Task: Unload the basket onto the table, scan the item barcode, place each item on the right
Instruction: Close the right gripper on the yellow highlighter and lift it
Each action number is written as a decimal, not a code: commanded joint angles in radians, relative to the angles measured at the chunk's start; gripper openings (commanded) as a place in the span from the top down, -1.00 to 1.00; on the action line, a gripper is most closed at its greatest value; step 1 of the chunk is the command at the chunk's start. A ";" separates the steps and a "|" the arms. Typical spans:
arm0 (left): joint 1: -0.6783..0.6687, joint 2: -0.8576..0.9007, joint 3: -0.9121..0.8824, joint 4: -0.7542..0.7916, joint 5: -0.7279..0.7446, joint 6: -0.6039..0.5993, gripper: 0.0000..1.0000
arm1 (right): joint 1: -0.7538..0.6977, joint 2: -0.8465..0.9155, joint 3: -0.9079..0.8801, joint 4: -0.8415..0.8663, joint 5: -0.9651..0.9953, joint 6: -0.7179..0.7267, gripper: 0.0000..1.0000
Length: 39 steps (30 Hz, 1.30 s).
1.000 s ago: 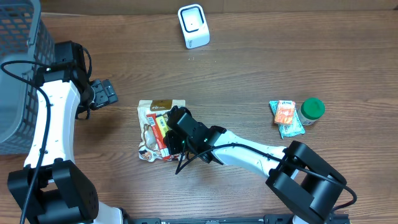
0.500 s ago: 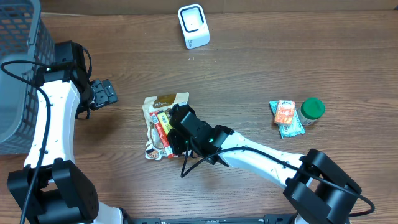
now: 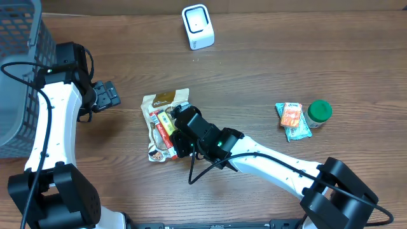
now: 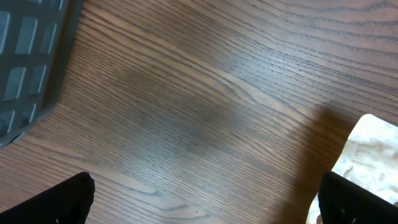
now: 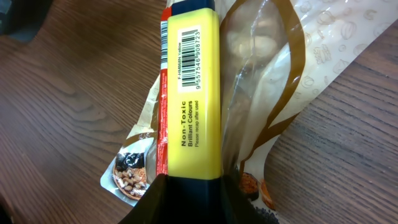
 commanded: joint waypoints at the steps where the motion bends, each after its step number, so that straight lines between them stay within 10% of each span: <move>1: -0.007 0.007 0.014 0.001 -0.002 0.015 -1.00 | 0.006 -0.049 -0.005 0.010 0.013 -0.011 0.81; 21: -0.007 0.007 0.014 0.001 -0.002 0.015 -1.00 | 0.006 0.009 -0.029 -0.005 0.014 -0.008 0.80; 39: -0.007 0.007 0.014 0.001 -0.002 0.015 -1.00 | 0.006 0.073 -0.029 0.031 0.013 0.000 0.24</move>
